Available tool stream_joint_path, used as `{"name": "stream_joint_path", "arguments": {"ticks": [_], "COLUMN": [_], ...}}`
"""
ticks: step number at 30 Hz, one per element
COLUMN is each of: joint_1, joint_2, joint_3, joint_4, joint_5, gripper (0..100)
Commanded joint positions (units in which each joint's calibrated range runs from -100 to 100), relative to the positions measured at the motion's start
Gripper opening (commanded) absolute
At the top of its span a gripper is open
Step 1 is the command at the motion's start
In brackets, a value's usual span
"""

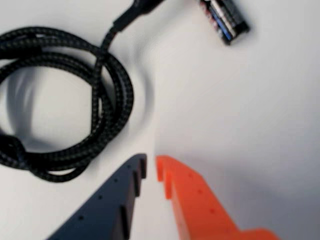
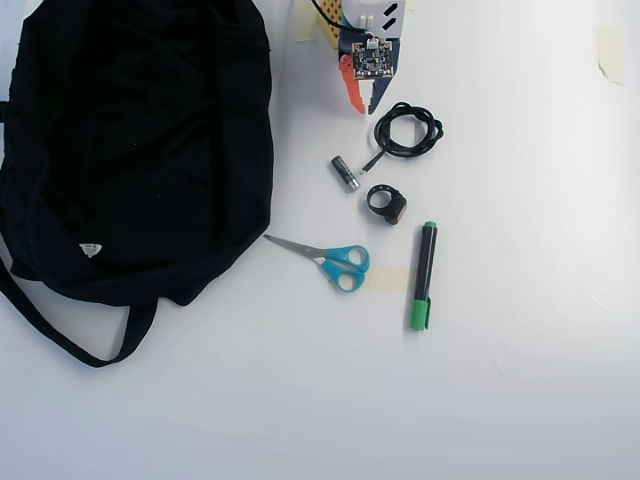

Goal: Put the cable into the black bag

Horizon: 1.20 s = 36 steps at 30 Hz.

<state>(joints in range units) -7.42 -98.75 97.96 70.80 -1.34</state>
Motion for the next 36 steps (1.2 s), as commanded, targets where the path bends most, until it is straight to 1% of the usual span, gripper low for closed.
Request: {"name": "stream_joint_path", "arguments": {"ticks": [1, 36], "joint_1": [0.32, -0.21], "joint_2": [-0.83, -0.83], "joint_3": [1.33, 1.33], "joint_4": [1.81, 1.81], "joint_5": [0.14, -0.18], "gripper": [2, 2]}}
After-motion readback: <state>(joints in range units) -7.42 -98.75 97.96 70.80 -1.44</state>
